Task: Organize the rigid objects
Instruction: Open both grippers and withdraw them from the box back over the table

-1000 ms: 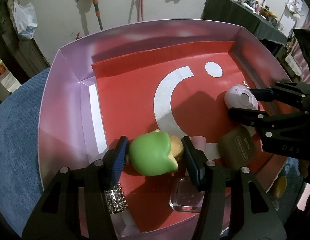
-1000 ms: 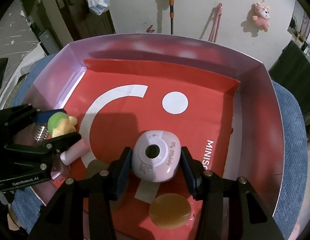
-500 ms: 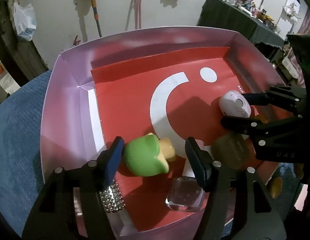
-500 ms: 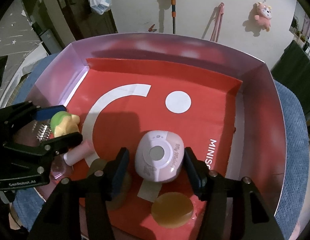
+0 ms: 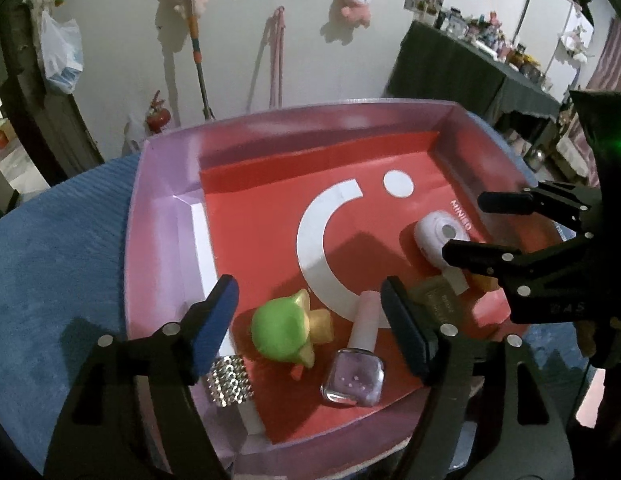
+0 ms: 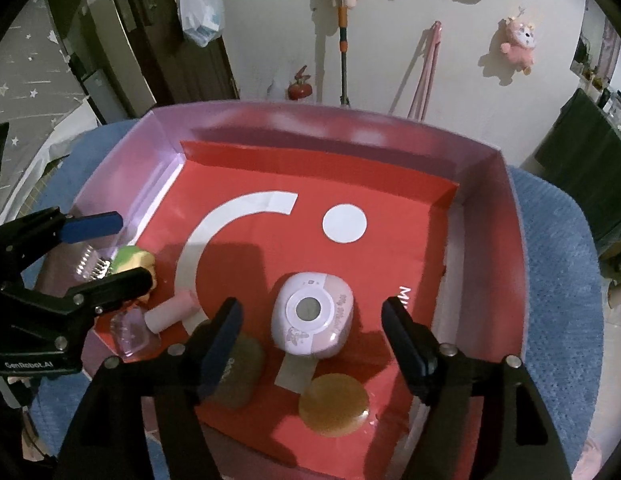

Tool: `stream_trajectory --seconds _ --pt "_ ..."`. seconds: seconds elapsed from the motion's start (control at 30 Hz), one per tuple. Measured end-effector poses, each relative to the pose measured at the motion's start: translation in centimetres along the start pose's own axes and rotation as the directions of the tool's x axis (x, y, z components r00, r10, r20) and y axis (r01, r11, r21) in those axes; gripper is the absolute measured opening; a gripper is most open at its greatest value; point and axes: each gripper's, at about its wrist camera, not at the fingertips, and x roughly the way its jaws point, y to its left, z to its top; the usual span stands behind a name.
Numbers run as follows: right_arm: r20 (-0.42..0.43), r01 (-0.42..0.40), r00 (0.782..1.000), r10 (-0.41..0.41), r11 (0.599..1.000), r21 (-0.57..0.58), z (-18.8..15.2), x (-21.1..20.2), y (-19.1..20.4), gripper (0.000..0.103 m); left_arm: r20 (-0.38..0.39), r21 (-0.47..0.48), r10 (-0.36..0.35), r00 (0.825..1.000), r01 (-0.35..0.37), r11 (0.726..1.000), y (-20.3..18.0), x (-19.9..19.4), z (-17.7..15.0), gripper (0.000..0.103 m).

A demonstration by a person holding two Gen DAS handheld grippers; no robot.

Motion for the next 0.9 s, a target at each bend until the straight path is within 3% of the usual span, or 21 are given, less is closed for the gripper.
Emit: stream_trajectory --seconds 0.27,0.37,0.5,0.6,0.67,0.9 --pt "0.090 0.023 0.996 -0.021 0.999 -0.022 -0.5 -4.1 0.6 0.082 0.121 -0.044 -0.025 0.992 0.031 0.999 -0.2 -4.2 -1.2 0.075" --pt "0.137 0.022 0.990 -0.019 1.000 -0.022 -1.1 -6.0 1.0 0.091 0.179 -0.034 -0.033 0.983 0.040 0.999 -1.2 -6.3 -2.0 0.081" --pt "0.205 0.026 0.979 -0.020 0.999 -0.030 -2.0 -9.0 1.8 0.092 0.259 -0.005 -0.025 0.965 0.028 1.000 -2.6 -9.3 -3.0 0.083" --pt "0.264 0.035 0.964 -0.023 0.998 -0.044 -3.2 -11.9 2.5 0.095 0.333 0.017 -0.022 0.943 0.018 1.000 -3.7 -11.8 -4.2 0.089" --pt "0.314 0.048 0.949 -0.030 0.998 -0.049 -4.3 -14.0 3.1 0.103 0.376 0.028 -0.020 0.927 0.010 1.000 -4.5 -13.4 -5.1 0.090" --pt "0.442 0.093 0.895 -0.060 0.994 -0.054 -9.3 -19.5 4.6 0.103 0.511 0.025 0.033 0.859 -0.053 0.998 -6.8 -17.1 -9.3 0.097"
